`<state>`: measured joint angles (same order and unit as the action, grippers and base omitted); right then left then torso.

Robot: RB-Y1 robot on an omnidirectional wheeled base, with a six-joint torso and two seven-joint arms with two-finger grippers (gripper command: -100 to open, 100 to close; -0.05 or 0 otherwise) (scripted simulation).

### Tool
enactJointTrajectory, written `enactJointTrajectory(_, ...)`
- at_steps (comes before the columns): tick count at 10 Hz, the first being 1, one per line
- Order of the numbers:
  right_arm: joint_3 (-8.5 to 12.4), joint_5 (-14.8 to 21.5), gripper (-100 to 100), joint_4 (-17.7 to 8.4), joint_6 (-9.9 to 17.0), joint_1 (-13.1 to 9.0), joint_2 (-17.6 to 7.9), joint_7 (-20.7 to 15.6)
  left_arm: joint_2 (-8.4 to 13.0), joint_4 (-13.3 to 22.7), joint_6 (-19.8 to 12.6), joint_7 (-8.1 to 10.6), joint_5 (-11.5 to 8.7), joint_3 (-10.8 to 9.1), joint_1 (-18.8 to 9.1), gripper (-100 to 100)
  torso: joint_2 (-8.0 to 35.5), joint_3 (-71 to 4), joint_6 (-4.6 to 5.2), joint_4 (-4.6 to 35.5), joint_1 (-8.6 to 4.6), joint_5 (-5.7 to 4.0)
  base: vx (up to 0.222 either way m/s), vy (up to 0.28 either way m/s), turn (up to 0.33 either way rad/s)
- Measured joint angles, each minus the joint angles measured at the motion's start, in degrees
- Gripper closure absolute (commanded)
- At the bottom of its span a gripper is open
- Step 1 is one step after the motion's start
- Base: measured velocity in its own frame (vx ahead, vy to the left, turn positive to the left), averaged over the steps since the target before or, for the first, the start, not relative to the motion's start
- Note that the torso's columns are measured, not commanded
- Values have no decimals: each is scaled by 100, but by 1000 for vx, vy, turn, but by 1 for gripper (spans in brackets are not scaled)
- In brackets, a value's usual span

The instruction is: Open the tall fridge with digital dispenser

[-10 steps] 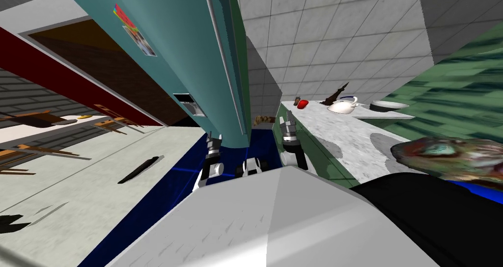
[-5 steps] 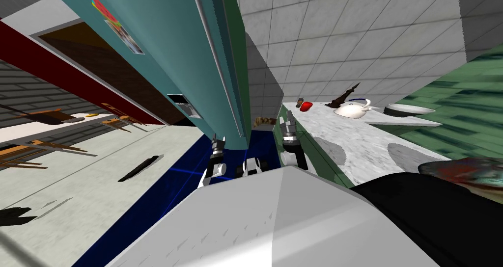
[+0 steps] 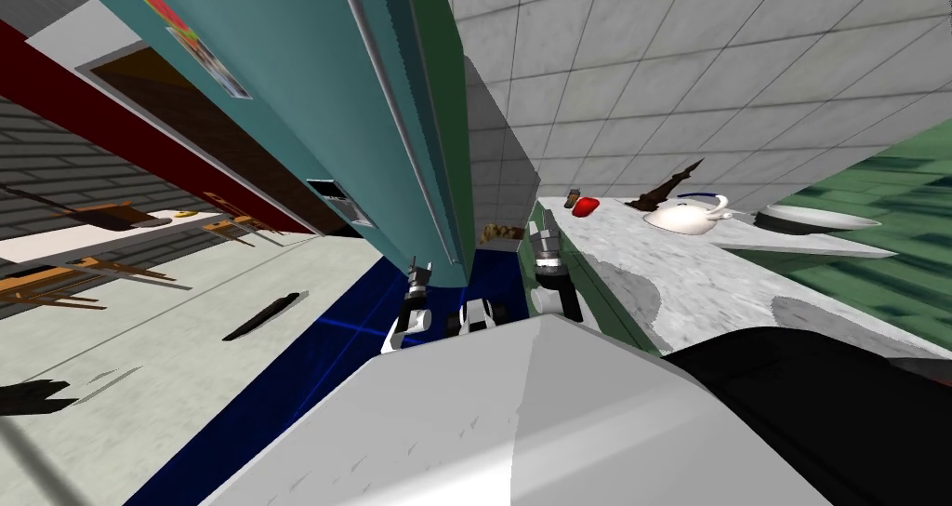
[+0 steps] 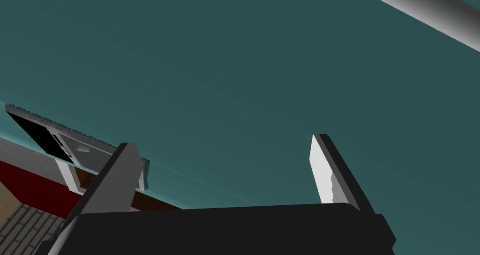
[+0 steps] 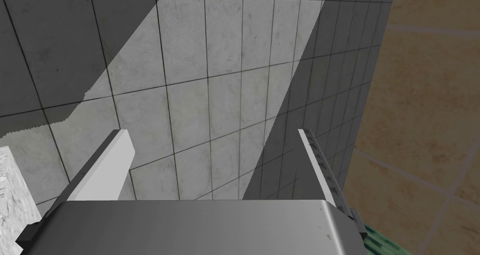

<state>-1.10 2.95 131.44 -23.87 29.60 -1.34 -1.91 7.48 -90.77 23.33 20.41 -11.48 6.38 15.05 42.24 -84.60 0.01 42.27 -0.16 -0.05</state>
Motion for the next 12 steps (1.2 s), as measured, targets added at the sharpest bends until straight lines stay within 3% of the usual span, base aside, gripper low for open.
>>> enactJointTrajectory(7,0,0,0,0,0,-1,-1,0,-202,1032,-3,353,-159,252,-250,-100,10,5,-1,2,22,6,100,-113,60)
enactJointTrajectory(10,1,0,0,0,0,0,-2,0,-299,1108,-75,388,-179,261,-313,-100,-2,0,-1,1,34,10,53,-9,-14)
enactJointTrajectory(11,1,0,0,0,0,-1,-2,0,-299,1103,-96,385,-179,257,-321,100,6,2,-2,0,24,7,-1,-8,-19)
enactJointTrajectory(12,1,0,0,0,0,-1,-1,0,-308,1123,-111,387,-177,281,-302,100,18,11,-12,19,22,-4,-72,112,-94)
